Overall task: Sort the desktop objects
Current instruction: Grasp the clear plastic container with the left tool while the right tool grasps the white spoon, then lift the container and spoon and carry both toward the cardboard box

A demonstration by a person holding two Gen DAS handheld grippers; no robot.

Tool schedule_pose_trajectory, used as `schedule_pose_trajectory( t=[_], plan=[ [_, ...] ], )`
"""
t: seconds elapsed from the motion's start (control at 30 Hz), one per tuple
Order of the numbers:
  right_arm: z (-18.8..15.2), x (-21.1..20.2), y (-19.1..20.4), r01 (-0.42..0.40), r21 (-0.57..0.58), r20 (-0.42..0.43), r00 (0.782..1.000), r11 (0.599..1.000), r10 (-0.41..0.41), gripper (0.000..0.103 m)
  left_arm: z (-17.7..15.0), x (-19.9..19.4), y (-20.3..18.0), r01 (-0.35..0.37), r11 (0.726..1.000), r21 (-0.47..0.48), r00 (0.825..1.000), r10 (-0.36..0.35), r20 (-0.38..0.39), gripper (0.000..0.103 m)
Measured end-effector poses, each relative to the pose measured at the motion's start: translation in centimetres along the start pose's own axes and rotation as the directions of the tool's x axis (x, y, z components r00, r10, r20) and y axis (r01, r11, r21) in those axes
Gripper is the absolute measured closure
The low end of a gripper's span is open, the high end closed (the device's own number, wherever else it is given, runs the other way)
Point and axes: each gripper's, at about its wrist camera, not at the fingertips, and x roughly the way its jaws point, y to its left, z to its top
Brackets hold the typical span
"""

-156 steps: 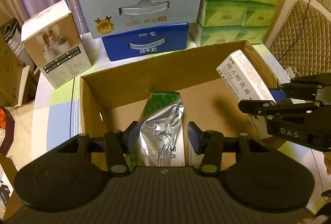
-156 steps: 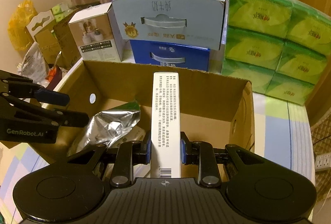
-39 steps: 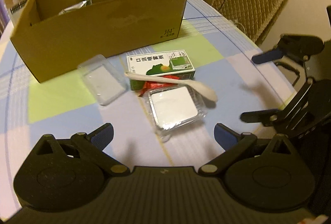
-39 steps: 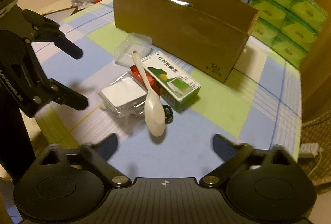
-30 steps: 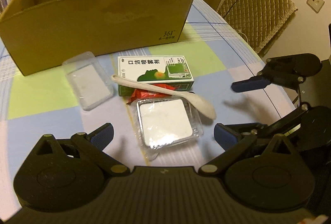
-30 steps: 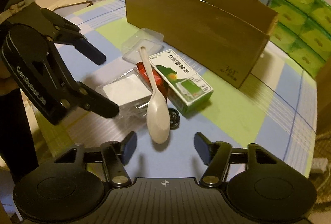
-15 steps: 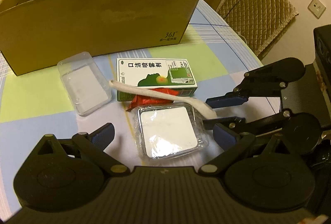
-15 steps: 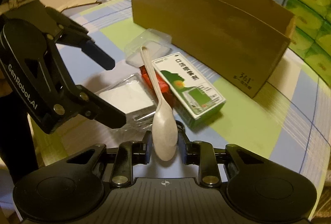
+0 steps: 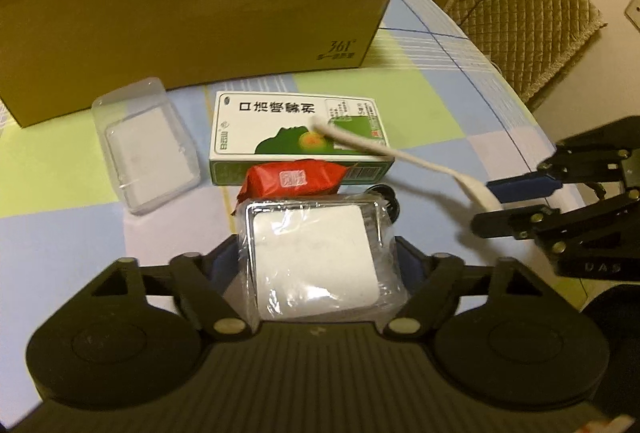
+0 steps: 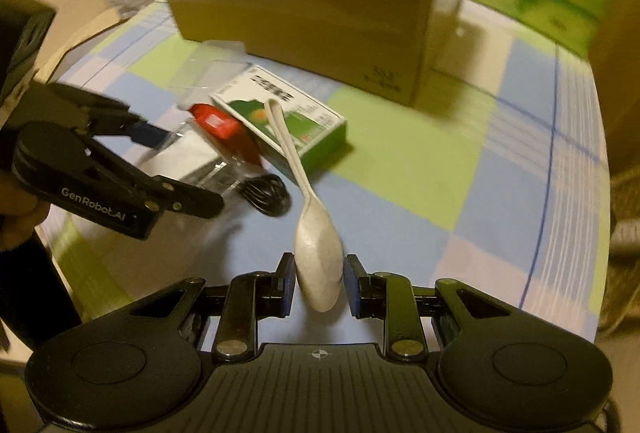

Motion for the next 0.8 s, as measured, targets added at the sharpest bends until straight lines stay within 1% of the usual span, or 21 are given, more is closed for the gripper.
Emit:
schedule_pose_trajectory(
  t=[0.07,0.13,0.27,0.37,0.47,0.53,0.6,0.67,0.8],
  plan=[
    [-0.1,0.0,-0.5,-0.017,0.049,-0.010,1.000,0.999,0.018,0.080,-0.1,-0.4,0.2,-0.001,1.000,0.004,1.000,0.001,0.002,0.037],
    [-0.1,-0.1,-1.0,-0.015,0.099,-0.011,1.000,0.995,0.017,0.080,-0.2,-0.9,0.3,-0.017,0.999,0.028,1.000,0.017,-0.005,0.037],
    [-0.4,-0.4,-1.4,0.042,0.131,-0.005,0.999,0.990,-0.042,0.078,-1.0,-2.2,1.0,-0.050,0.995,0.086,0.999,0.050,-0.001,0.038],
    [-0.6,-0.5,-1.5,0.062,0.129,-0.005,0.998,0.990,-0.062,0.075,-1.8,-3.1,1.5,-0.080,0.988,0.130,0.997,0.079,0.017,0.038],
    [-0.7,-0.2,-1.3,0.083,0.111,-0.003,0.997,0.990,-0.083,0.070,-2.3,-3.3,2.0,-0.095,0.985,0.143,0.995,0.092,0.027,0.038],
    [-0.7,-0.1,-1.1,0.110,0.094,0.006,0.994,0.989,-0.111,0.063,-2.6,-3.2,2.3,-0.095,0.987,0.130,0.995,0.091,0.030,0.038],
    [-0.6,-0.1,-0.9,0.119,0.075,0.019,0.992,0.990,-0.121,0.054,-2.7,-3.1,2.5,-0.086,0.990,0.113,0.996,0.083,0.033,0.038],
    [-0.4,0.4,-0.7,0.122,0.051,0.016,0.992,0.991,-0.123,0.052,-3.1,-3.0,2.6,-0.080,0.990,0.115,0.996,0.076,0.040,0.038],
    [-0.2,1.4,-0.9,0.117,0.040,0.001,0.993,0.992,-0.117,0.052,-3.6,-3.0,2.5,-0.084,0.988,0.129,0.995,0.077,0.056,0.037]
  ],
)
